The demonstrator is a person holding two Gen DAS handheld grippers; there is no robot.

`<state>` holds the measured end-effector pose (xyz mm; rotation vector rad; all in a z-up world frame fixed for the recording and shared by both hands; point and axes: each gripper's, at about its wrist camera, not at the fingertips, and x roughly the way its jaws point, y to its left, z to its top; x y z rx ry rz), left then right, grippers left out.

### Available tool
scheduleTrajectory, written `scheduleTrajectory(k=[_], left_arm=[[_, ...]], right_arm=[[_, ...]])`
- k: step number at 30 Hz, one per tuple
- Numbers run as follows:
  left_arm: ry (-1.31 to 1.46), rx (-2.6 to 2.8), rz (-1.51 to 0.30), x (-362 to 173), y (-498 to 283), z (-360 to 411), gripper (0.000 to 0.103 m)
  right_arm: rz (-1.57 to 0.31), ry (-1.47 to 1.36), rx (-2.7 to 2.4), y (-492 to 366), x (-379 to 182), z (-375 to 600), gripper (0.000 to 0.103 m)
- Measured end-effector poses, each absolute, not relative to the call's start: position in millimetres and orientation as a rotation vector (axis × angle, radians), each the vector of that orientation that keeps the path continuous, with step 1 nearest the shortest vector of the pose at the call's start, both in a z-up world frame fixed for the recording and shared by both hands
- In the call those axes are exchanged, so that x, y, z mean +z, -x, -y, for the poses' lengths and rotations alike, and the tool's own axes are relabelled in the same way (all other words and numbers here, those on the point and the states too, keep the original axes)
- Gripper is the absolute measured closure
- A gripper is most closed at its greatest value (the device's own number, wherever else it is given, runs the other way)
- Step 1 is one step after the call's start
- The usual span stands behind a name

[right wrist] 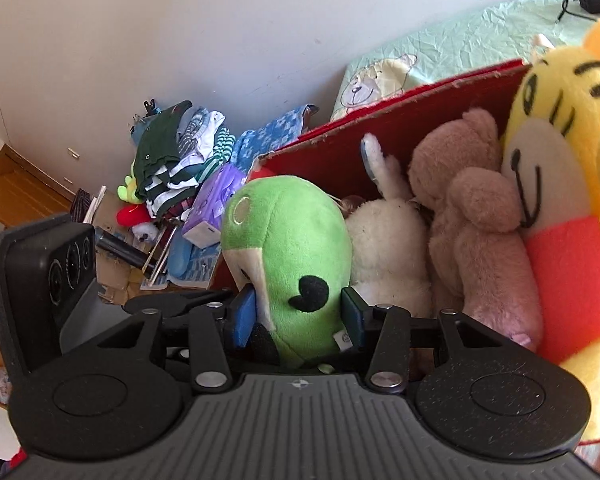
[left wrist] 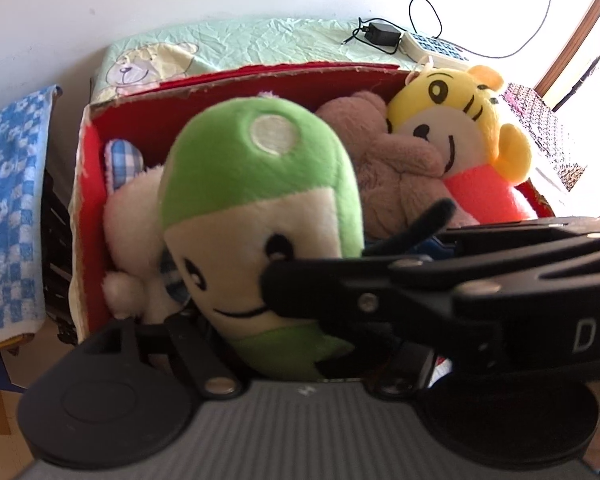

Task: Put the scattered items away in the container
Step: 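Lower the green plush into the box beside the white bunny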

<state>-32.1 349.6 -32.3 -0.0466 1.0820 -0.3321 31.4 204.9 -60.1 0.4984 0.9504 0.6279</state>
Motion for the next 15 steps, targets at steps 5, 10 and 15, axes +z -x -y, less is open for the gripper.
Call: scheduleTrajectory(k=[5, 10, 15], left_arm=[[0.043, -0.34, -1.083, -32.6, 32.3, -350.2, 0.031], [0.037, -0.344, -1.088, -32.4, 32.9, -349.7, 0.031], [0.03, -0.335, -1.093, -30.8, 33.0, -347.9, 0.031]], right_arm=[[-0.944, -0.508, 0.607, -30.9, -60.8, -207.5, 0.053], [-0.933, -0.494, 0.584, -28.3, -59.5, -209.9, 0.052], [-0.937, -0.519, 0.562, -25.4, -60.9, -208.2, 0.052]])
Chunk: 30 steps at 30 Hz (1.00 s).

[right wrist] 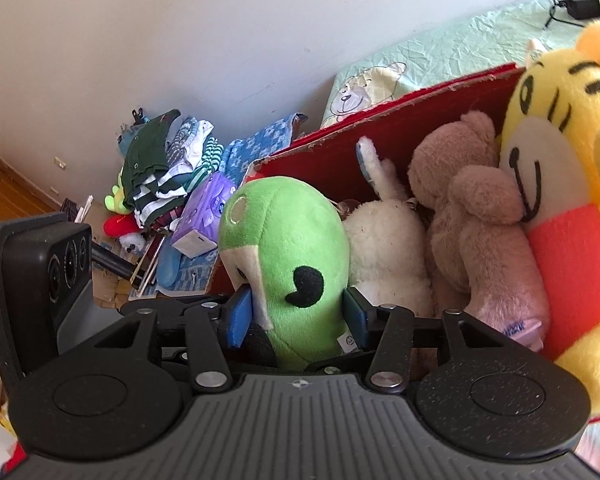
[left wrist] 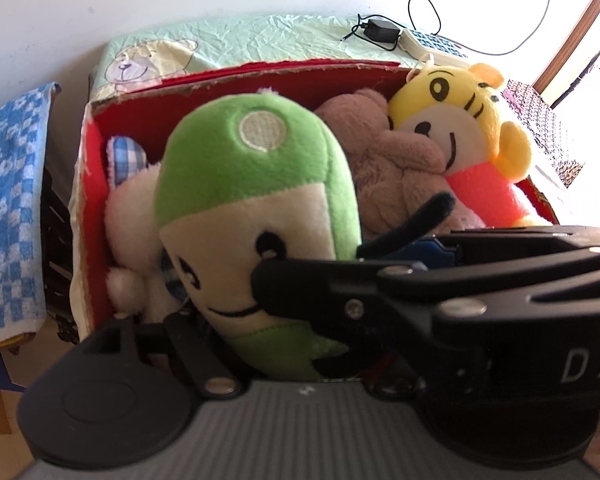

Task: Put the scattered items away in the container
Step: 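Lower the green plush into the box beside the white bunny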

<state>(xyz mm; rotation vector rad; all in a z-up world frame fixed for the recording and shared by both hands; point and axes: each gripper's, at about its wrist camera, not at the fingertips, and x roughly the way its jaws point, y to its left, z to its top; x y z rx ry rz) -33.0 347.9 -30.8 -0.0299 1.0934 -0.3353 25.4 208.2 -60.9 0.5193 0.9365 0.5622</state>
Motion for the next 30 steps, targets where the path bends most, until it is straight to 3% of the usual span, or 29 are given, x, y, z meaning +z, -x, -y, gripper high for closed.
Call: scheduleTrajectory(k=[16, 30], left_arm=[[-0.017, -0.333, -1.09, -22, 39, -348, 0.03], [-0.035, -0.279, -1.058, -16, 54, -356, 0.03]], right_arm=[[-0.902, -0.541, 0.478, -19, -56, -210, 0.046], [-0.914, -0.502, 0.476, -16, -60, -227, 0.051]])
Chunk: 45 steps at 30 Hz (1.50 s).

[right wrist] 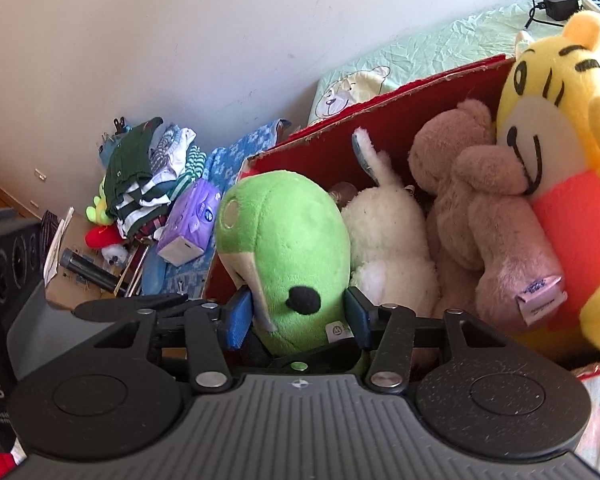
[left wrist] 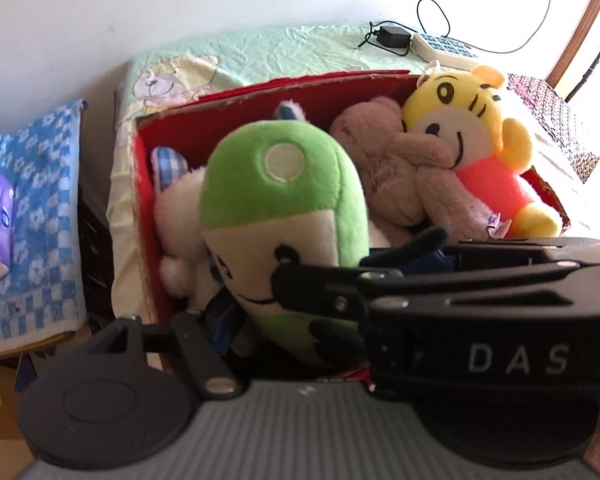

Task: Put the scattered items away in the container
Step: 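Lower the green plush into the box beside the white bunny, then open both grippers and withdraw them up from the red box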

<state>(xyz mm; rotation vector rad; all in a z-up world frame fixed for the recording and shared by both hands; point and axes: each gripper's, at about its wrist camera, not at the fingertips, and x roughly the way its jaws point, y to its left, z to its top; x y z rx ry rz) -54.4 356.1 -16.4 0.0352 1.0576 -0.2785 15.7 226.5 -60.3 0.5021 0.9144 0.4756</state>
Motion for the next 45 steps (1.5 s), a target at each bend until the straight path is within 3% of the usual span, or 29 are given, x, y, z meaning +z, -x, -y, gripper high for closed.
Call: scheduleTrajectory(k=[14, 17, 19, 35, 39, 45], left_arm=[[-0.024, -0.249, -1.051, -14, 55, -355, 0.031], [-0.03, -0.238, -1.04, -10, 57, -353, 0.031], [-0.035, -0.228, -1.038, -9, 59, -352, 0.031], [-0.006, -0.117, -1.052, -10, 63, -350, 0.031], [0.025, -0.095, -1.07, -15, 59, -345, 0.039], [0.04, -0.038, -1.064, -17, 58, -338, 0.04]], right_arm=[[-0.874, -0.591, 0.48, -1, -42, -203, 0.048], [-0.85, -0.574, 0.439, 4, -38, -198, 0.051], [-0.849, -0.577, 0.424, 6, -39, -195, 0.058], [-0.849, -0.475, 0.417, 6, -44, -192, 0.058], [-0.864, -0.458, 0.43, 4, -43, -184, 0.058], [-0.855, -0.445, 0.465, -1, -40, -177, 0.058]])
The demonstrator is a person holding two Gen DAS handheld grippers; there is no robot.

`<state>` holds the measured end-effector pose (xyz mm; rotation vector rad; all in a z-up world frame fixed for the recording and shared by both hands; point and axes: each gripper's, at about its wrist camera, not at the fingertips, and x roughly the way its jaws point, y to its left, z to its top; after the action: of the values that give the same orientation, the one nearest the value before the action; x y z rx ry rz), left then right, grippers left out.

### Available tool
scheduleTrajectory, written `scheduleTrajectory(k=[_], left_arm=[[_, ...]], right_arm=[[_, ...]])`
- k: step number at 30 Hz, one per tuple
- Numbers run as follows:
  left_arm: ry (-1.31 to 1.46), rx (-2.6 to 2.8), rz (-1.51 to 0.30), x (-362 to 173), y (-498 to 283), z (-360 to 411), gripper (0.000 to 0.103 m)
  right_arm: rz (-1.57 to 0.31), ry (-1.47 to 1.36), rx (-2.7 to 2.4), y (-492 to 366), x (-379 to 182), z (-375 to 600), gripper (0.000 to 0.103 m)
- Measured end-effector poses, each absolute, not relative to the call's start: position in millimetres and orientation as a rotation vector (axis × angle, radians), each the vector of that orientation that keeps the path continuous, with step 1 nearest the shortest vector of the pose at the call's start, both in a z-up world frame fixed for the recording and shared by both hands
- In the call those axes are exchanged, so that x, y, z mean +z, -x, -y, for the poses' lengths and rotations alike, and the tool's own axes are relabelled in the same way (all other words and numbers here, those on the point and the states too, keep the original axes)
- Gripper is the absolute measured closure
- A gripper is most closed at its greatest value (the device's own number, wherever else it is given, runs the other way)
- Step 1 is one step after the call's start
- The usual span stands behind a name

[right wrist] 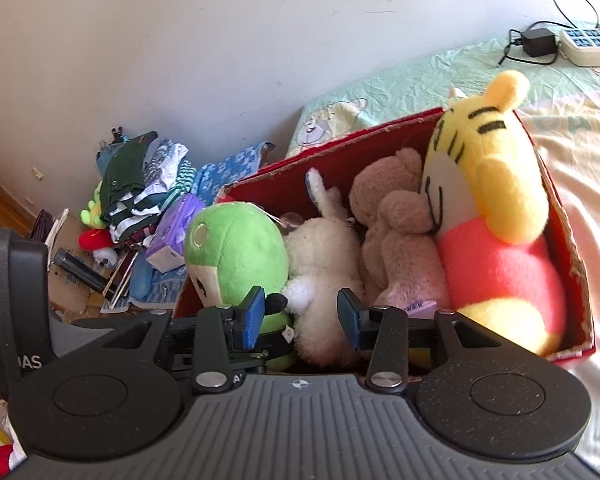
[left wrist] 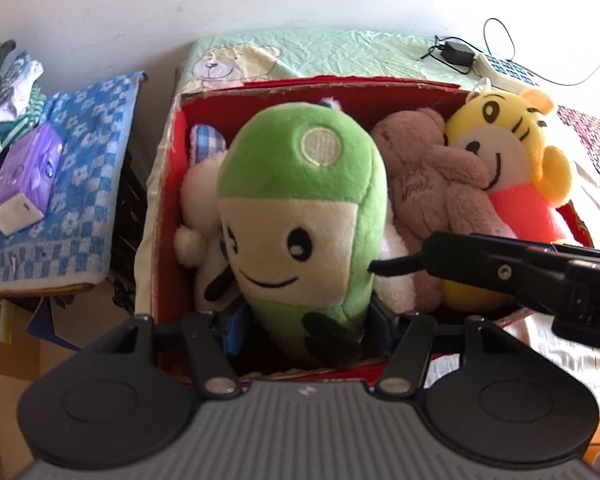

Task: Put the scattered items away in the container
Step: 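Open both grippers and withdraw them up from the red box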

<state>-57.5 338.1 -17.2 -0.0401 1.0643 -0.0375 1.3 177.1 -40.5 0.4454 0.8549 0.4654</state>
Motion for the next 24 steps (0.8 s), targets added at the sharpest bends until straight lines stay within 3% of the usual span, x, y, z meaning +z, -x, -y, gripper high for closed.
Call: scheduleTrajectory(k=[24], left_arm=[[0.017, -0.076, -1.068, -21, 55, -344, 0.045]], right_arm=[[-0.834, -0.406, 0.48, -12, -45, -209, 0.056]])
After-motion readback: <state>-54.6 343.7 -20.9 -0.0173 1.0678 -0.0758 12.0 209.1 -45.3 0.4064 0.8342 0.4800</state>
